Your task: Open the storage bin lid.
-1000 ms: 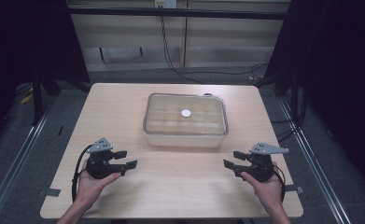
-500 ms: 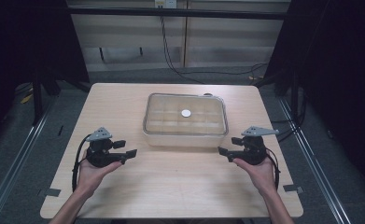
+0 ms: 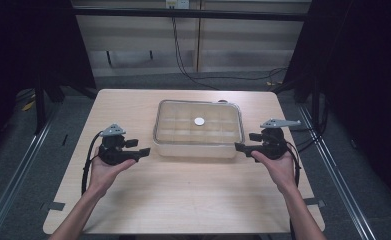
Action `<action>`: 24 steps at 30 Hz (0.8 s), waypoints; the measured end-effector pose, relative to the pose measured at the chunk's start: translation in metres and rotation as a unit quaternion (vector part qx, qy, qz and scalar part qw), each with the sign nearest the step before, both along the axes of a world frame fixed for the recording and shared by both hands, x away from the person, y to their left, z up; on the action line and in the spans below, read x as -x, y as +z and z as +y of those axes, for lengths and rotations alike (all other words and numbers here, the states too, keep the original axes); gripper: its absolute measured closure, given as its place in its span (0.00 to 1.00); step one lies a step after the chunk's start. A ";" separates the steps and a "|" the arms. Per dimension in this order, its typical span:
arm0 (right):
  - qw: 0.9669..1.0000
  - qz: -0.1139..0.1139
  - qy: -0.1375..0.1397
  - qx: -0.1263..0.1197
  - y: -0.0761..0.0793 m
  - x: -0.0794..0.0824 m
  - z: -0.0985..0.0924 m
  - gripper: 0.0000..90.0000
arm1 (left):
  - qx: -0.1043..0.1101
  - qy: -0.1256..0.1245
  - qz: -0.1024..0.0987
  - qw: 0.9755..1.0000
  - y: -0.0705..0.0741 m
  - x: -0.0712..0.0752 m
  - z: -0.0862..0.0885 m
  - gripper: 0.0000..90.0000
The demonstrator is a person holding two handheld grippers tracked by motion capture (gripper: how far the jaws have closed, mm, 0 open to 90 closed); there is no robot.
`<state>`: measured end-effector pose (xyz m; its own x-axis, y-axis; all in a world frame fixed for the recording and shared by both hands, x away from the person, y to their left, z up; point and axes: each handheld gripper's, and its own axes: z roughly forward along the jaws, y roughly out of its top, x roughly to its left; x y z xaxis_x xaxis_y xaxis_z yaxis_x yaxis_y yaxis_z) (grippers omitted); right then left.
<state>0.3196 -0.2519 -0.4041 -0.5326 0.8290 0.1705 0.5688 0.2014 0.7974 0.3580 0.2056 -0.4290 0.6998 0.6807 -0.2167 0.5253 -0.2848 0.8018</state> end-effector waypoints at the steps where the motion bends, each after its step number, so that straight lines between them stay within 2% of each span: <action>1: 1.000 0.001 0.001 0.000 0.001 -0.003 0.001 0.27 | 0.002 0.001 0.002 1.000 0.002 -0.002 -0.002 0.38; 5: 1.000 0.007 -0.001 -0.001 0.003 -0.014 0.000 0.26 | -0.010 -0.005 -0.006 1.000 0.011 -0.010 -0.007 0.37; 6: 1.000 0.012 -0.003 -0.004 0.004 -0.021 -0.001 0.27 | -0.016 -0.006 -0.013 1.000 0.014 -0.012 -0.008 0.37; 8: 1.000 0.014 -0.004 -0.007 0.004 -0.023 -0.002 0.27 | -0.020 -0.005 -0.014 1.000 0.018 -0.016 -0.009 0.37; 13: 1.000 0.024 -0.013 -0.009 0.007 -0.038 -0.007 0.27 | -0.013 -0.012 -0.005 1.000 0.026 -0.026 -0.014 0.34; 16: 0.999 0.031 -0.015 -0.007 0.008 -0.048 -0.007 0.27 | -0.014 -0.008 -0.008 1.000 0.030 -0.032 -0.016 0.33; 18: 0.999 0.035 -0.015 -0.011 0.009 -0.054 -0.006 0.32 | -0.015 0.000 -0.012 1.000 0.029 -0.036 -0.017 0.33; 20: 0.999 0.036 -0.023 -0.002 0.007 -0.060 -0.006 0.33 | -0.017 0.005 -0.011 1.000 0.027 -0.041 -0.018 0.34; 22: 0.998 0.048 -0.029 0.007 0.001 -0.069 -0.006 0.33 | -0.018 0.017 -0.001 1.000 0.022 -0.048 -0.019 0.34; 24: 0.998 0.051 -0.030 0.009 -0.001 -0.071 -0.006 0.33 | -0.026 0.018 0.008 0.999 0.019 -0.054 -0.019 0.34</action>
<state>0.3904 -0.2580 -0.4053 -0.4632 0.8619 0.2065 0.6577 0.1781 0.7319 0.4121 0.1867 -0.4099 0.6708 0.7165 -0.1916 0.5485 -0.3053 0.7784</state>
